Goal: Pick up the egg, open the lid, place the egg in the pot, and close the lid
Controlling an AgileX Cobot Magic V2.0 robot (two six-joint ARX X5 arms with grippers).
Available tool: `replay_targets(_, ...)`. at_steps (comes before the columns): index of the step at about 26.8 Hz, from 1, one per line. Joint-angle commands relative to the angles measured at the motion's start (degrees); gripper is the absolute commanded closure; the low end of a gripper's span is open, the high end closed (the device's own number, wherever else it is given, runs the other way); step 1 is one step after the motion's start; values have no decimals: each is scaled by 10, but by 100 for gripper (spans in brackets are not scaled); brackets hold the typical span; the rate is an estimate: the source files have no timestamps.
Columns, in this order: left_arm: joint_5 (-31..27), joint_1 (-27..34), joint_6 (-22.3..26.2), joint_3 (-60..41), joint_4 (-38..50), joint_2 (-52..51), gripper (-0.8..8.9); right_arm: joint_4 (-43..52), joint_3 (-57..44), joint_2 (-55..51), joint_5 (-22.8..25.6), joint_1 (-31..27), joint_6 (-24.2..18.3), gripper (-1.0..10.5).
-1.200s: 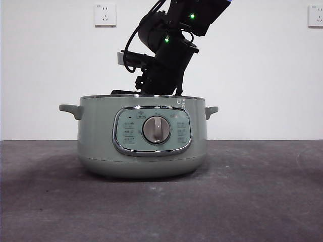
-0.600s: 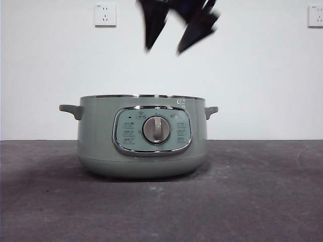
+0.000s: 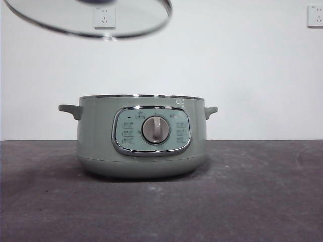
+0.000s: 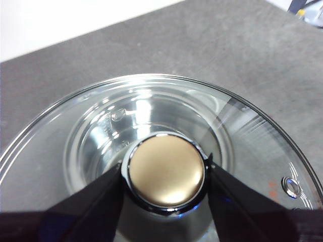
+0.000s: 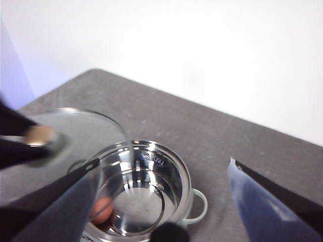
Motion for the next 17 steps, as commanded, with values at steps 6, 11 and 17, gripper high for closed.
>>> replay_targets(6,5,-1,5,12,120,100,822,-50,0,-85,0,1,12,528)
replay_targets(11,5,-4,5,12,165,151,822,-74,0,-116,-1,1,25,528)
replay_targets(17,4,-9,5,12,198,196,822,-94,0,-135,0,1,29,529)
